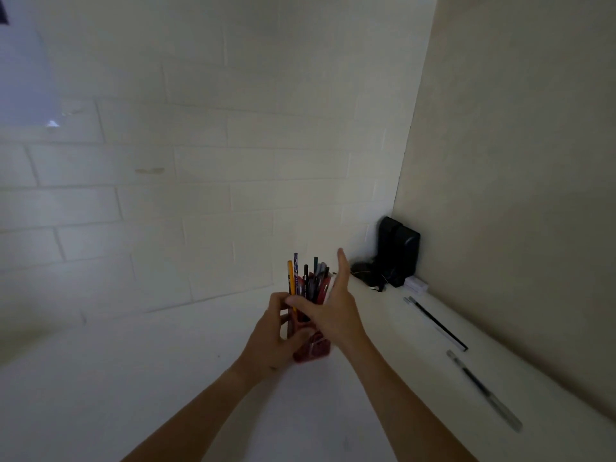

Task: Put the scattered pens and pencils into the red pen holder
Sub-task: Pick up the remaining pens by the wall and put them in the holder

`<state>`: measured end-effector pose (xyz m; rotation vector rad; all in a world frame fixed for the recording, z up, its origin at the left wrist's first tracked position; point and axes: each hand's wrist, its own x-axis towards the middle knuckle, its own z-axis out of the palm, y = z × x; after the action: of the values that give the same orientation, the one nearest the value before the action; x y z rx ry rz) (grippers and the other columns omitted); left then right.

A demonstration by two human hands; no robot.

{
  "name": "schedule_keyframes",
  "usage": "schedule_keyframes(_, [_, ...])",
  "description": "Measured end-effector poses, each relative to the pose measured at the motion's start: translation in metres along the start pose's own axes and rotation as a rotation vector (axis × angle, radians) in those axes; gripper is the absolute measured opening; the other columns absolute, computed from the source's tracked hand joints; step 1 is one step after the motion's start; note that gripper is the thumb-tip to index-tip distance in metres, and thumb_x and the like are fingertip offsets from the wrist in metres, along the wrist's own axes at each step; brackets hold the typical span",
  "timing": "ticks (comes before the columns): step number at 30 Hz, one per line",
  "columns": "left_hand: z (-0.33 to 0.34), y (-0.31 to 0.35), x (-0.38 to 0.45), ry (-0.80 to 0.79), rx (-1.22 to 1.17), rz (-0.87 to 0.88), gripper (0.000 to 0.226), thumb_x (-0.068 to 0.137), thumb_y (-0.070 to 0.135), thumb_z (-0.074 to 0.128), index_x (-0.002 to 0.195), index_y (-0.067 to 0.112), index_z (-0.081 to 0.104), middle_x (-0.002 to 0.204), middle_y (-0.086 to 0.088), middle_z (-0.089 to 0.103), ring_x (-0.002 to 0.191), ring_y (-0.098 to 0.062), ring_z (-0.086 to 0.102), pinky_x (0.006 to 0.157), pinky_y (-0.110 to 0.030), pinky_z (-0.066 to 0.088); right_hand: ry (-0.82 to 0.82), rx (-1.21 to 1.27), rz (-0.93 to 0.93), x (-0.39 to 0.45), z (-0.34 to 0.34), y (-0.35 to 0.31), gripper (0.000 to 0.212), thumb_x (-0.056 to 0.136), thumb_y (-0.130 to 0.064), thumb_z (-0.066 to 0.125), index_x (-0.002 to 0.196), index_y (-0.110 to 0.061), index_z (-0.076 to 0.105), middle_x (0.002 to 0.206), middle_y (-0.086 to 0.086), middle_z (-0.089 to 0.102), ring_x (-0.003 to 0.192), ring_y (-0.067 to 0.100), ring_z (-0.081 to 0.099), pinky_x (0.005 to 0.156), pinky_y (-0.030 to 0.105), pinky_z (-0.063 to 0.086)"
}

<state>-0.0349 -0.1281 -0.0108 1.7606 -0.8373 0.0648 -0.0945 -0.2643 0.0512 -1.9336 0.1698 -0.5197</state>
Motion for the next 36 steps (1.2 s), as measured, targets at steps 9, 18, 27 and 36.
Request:
schedule_keyframes(9, [0.002, -0.006, 0.004, 0.006, 0.072, -0.011, 0.053, 0.087, 0.015, 0.071, 0.12, 0.026, 0.031, 0.124, 0.015, 0.057, 0.109, 0.001, 0.065, 0.098, -0.025, 0.054, 0.017, -0.068, -0.038, 0.023, 0.017, 0.005, 0.067, 0.067, -0.046, 0.086, 0.124, -0.035, 0.052, 0.096, -0.013, 0.071, 0.081, -0.001, 0.068, 0.074, 0.018, 0.057])
schedule_keyframes(18, [-0.001, -0.007, 0.006, -0.031, 0.046, -0.017, 0.065, 0.085, 0.024, 0.075, 0.137, 0.027, 0.035, 0.131, 0.013, 0.057, 0.116, 0.001, 0.061, 0.099, -0.02, 0.051, 0.021, 0.052, -0.101, 0.021, 0.012, 0.013, 0.041, 0.076, -0.036, 0.084, 0.103, -0.029, 0.055, 0.088, -0.005, 0.071, 0.078, 0.007, 0.069, 0.069, 0.018, 0.055])
schedule_keyframes(27, [0.001, -0.005, 0.006, -0.027, 0.024, -0.018, 0.065, 0.085, 0.015, 0.075, 0.139, 0.024, 0.04, 0.128, 0.019, 0.059, 0.115, 0.001, 0.062, 0.103, -0.027, 0.051, -0.135, -0.095, 0.002, 0.016, 0.004, 0.012, 0.082, 0.067, -0.055, 0.084, 0.133, -0.038, 0.038, 0.117, -0.013, 0.068, 0.098, 0.003, 0.067, 0.083, 0.02, 0.051])
schedule_keyframes(36, [-0.004, -0.001, 0.006, -0.05, 0.004, -0.113, 0.075, 0.072, 0.048, 0.078, 0.134, 0.02, 0.046, 0.121, 0.022, 0.061, 0.109, 0.013, 0.06, 0.096, -0.018, 0.049, 0.068, -0.184, 0.191, -0.005, -0.064, 0.059, 0.052, 0.096, -0.057, 0.043, 0.119, -0.016, 0.065, 0.118, 0.004, 0.066, 0.111, 0.016, 0.061, 0.099, 0.029, 0.043])
